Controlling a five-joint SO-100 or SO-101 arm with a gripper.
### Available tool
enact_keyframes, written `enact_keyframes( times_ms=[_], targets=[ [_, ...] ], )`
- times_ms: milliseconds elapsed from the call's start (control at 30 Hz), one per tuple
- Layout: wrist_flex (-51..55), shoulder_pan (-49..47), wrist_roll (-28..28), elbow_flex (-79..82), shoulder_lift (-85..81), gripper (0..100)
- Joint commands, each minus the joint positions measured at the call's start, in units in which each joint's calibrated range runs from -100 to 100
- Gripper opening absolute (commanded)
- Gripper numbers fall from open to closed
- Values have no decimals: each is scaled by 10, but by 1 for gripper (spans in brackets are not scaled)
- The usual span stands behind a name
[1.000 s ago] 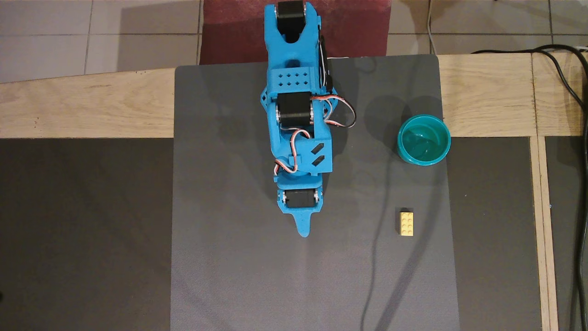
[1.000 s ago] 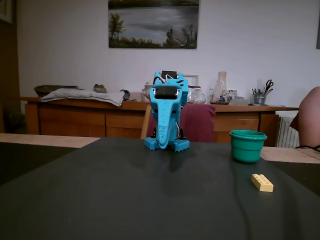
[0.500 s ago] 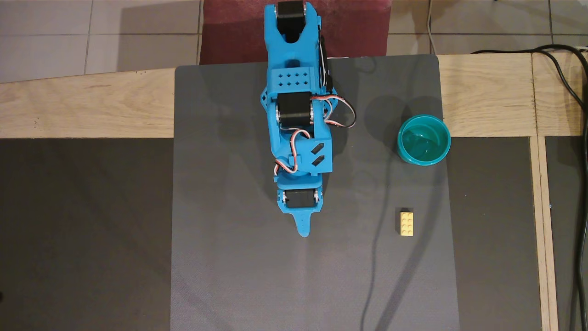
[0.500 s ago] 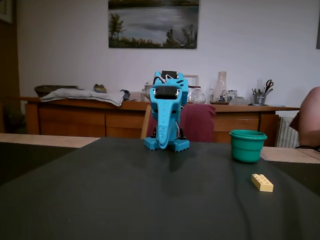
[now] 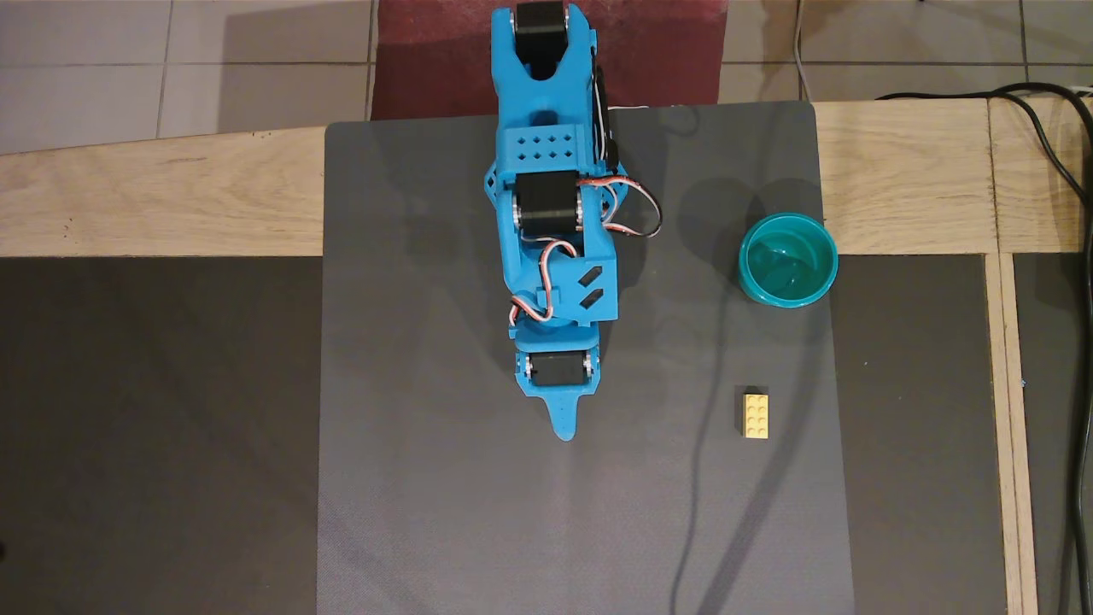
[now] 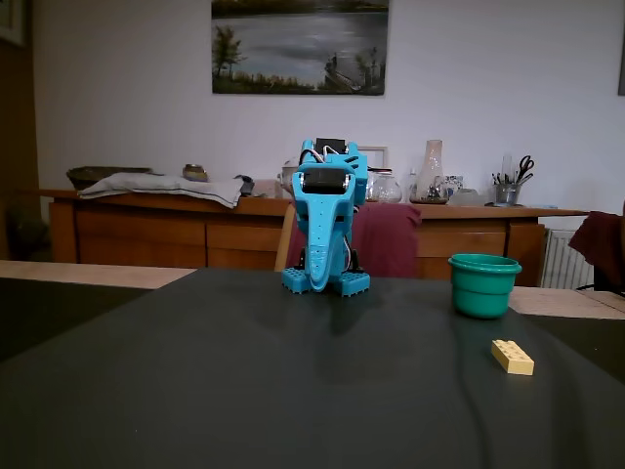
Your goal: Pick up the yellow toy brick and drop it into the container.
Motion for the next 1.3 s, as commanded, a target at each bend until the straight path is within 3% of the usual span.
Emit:
enact_keyframes(
  times_ms=[0,400,833,967,1267],
  targets=[
    [2,-1,0,3,-2,0],
    [2,-21,18,-23,-2,0],
    [45,-140,70,-153,27,0],
    [-2,-168,92,-205,136,0],
    [2,-199,94,-539,603,0]
  ],
)
